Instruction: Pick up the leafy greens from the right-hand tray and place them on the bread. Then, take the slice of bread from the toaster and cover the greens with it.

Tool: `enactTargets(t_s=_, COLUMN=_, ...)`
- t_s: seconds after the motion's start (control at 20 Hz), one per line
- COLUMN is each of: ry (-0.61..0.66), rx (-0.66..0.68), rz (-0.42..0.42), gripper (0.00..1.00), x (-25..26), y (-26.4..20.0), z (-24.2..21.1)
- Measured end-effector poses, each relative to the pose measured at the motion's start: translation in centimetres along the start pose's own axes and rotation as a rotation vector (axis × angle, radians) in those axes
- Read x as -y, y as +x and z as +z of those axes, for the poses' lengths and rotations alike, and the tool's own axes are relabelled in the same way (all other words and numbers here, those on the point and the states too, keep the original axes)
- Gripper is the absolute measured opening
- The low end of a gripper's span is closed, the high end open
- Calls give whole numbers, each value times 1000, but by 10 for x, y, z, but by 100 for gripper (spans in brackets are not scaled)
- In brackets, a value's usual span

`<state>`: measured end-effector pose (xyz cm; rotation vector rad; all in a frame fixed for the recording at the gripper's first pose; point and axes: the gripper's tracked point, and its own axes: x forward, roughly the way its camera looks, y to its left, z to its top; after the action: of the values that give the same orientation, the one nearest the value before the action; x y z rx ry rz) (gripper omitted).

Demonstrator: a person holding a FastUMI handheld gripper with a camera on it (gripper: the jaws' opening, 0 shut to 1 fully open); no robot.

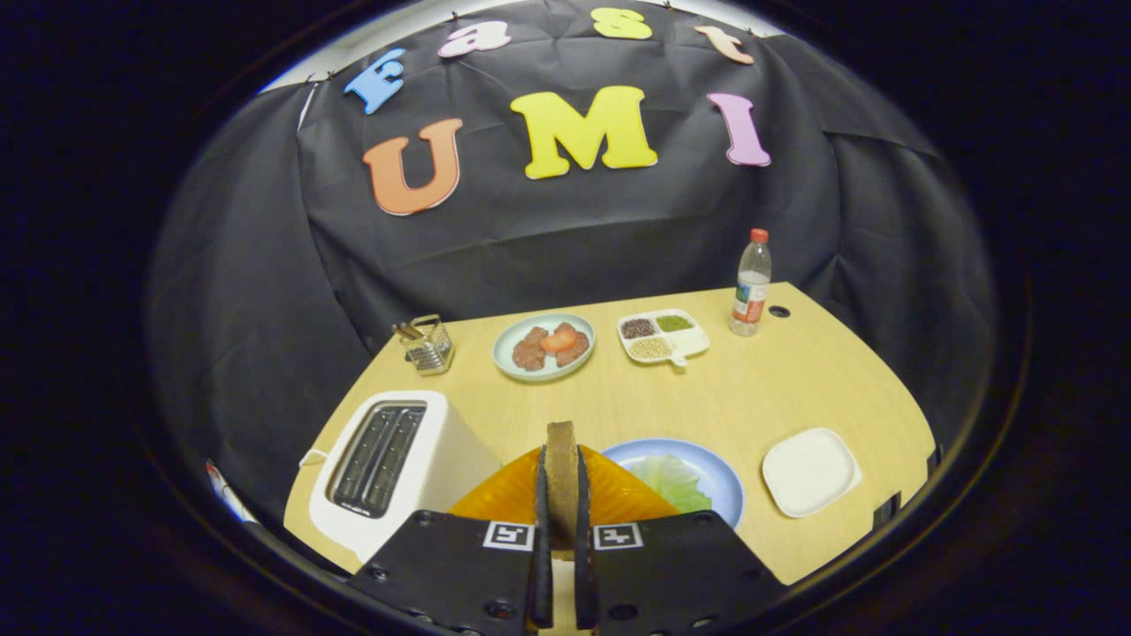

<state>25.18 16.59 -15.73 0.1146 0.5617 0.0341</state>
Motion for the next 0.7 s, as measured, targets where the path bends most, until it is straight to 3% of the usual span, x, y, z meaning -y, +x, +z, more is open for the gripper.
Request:
enactTargets(t_s=0.35, ry=42, rx=-56, rz=23, gripper=10, x=35, y=25, z=-36)
enactTargets(t_s=0.7, ry=-21, rx=-37, rz=-42, gripper=10, x=68, y=36, z=-43)
